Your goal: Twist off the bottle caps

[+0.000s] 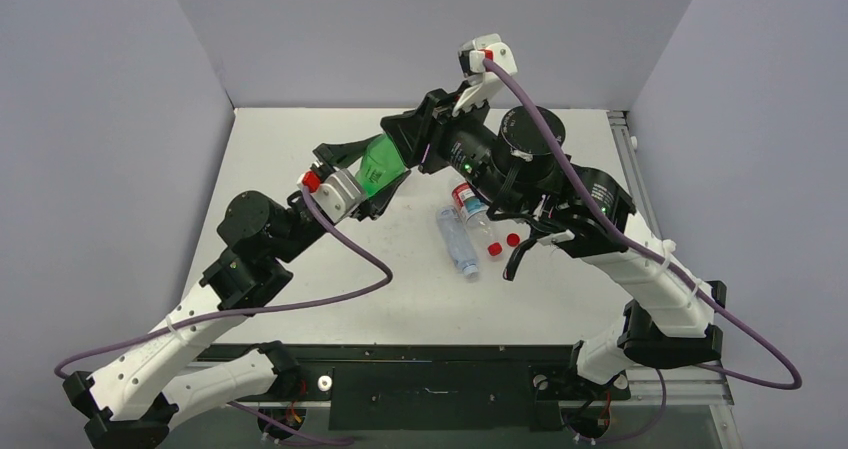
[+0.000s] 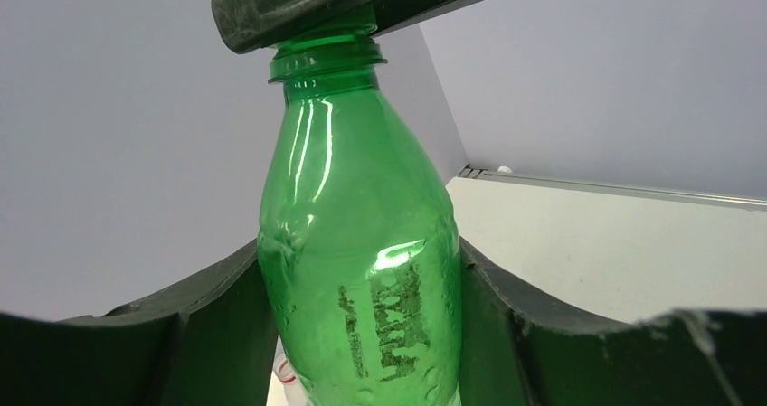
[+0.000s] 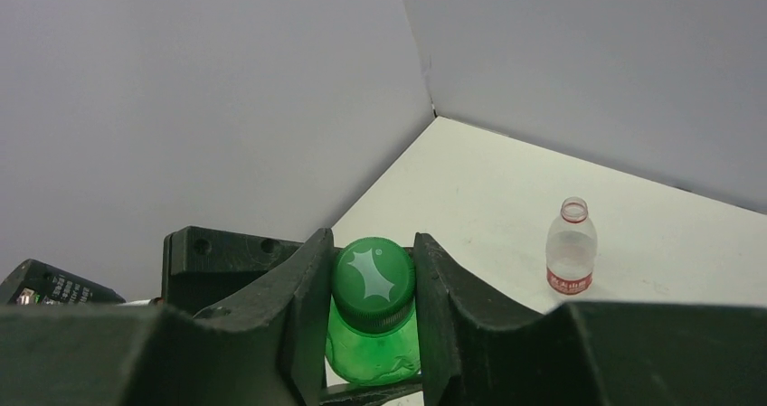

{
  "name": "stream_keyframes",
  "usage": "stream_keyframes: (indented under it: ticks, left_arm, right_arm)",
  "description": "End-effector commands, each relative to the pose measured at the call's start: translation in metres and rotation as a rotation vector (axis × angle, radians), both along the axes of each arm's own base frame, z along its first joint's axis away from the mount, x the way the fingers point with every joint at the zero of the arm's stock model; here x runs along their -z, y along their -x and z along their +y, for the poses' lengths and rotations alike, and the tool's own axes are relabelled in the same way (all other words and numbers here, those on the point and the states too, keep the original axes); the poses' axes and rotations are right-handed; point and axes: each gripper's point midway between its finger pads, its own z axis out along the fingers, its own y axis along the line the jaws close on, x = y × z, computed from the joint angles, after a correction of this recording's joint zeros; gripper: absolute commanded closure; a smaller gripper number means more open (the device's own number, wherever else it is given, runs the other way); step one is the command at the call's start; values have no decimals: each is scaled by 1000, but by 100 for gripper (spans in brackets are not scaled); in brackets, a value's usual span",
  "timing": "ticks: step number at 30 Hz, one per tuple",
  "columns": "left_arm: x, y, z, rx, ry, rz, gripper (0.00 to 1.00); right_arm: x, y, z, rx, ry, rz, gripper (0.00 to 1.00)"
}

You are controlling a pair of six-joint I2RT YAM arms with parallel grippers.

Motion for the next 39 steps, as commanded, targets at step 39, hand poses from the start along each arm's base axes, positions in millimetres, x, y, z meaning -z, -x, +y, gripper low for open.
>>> stream_keyframes:
  ticks: [39]
  left_arm:
    - [-27, 103, -18, 668, 81, 287, 100]
  right_arm:
    - [-33, 86, -31, -593, -44, -252, 84]
